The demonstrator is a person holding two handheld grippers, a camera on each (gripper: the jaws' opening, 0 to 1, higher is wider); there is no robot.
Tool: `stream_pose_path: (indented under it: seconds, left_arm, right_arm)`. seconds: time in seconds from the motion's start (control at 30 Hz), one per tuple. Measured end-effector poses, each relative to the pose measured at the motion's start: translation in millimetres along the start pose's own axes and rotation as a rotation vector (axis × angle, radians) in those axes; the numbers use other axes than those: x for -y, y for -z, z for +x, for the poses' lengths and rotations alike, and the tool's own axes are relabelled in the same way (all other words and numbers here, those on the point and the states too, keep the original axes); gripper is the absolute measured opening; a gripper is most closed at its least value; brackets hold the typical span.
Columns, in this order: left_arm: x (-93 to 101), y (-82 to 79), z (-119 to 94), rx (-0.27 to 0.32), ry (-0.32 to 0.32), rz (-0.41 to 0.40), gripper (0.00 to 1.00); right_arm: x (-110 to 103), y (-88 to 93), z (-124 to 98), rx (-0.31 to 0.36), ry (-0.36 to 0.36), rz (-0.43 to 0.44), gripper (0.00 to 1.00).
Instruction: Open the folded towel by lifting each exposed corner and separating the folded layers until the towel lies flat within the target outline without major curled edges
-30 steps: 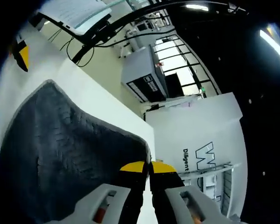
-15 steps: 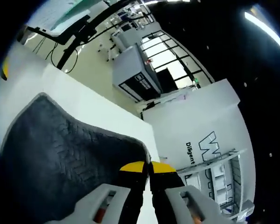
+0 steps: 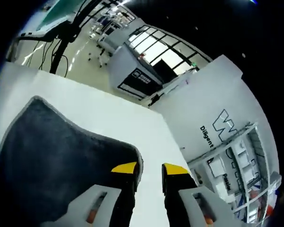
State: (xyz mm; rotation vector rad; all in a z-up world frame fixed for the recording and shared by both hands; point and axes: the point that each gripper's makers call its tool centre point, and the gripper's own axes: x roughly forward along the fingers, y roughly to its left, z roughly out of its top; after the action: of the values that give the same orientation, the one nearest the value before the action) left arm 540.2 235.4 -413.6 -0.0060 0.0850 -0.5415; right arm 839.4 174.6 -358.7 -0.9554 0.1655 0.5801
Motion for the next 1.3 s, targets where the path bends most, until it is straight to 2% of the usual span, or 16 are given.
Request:
stream_pose_path:
  seconds: [0.1,0.17,0.23,0.33,0.37,0.47,0.57,0.6,0.7,0.77,0.87,0.97,1.07,1.1,1.13,1.3]
  left_arm:
    - [-1.1,2.4,1,-0.011,-0.006,0.005,0.93]
    - [-1.1,3.2,1,-0.014,-0.006,0.005,0.93]
    - [-0.9,4.6,2,-0.019,-0.007,0.005,0.93]
    - [-0.8,5.5,2,-0.025,-0.010,0.012,0.93]
    - [-0.7,5.6,2,-0.025,-0.009,0.013,0.93]
    - [-1.0,6.4,2,-0.029,-0.012,0.017,0.93]
    - [-0.8,5.7,1,-0.027,-0.014,0.022,0.93]
    - [-0.4,5.2,1,-0.026,-0.013,0.022,0.93]
    - [0.9,5.0,1,-0.024,-0.009,0.024,0.94]
    - [1.3,5.9,1,-0.024,-0.008,0.024,0.94]
    - [0.0,9.9,3,-0.034,-0.008,0.017,0.94]
    - [0.2,12.6,4,-0.042,-0.007,0.015,0.94]
    - [2.8,14.2,5,-0.051,-0.003,0.021,0.94]
    - [3.2,14.3,5,-0.052,-0.002,0.023,0.95]
    - [6.0,14.0,4,-0.056,0.002,0.038,0.95]
    - [9.2,10.3,4,-0.045,0.014,0.038,0.95]
  right_arm:
    - [6,-1.8,-5,0.062,-0.007,0.105,0.24]
    - [13,0.2,-11,0.064,0.009,0.124,0.24]
    - [15,1.2,-14,0.074,-0.009,0.177,0.24]
    - [33,11.6,-26,0.045,0.075,0.145,0.24]
    - [34,12.7,-28,0.049,0.078,0.132,0.24]
    - [24,11.9,-32,0.104,0.019,0.158,0.25]
    - [17,19.0,-38,0.118,-0.018,0.105,0.27]
    - [4,20.5,-49,0.143,-0.043,0.136,0.27]
    - [0,18.2,-60,0.219,-0.093,0.267,0.31]
    - [-11,19.2,-85,0.253,-0.142,0.339,0.37]
    - [-26,16.0,-110,0.302,-0.225,0.334,0.48]
    - [-52,20.4,-150,0.301,-0.310,0.341,0.58]
    - [-77,16.2,-200,0.343,-0.381,0.370,0.63]
    - [-80,15.8,-205,0.347,-0.391,0.370,0.63]
    - [-95,13.9,-233,0.369,-0.434,0.351,0.64]
    - [-136,17.8,-316,0.408,-0.541,0.315,0.70]
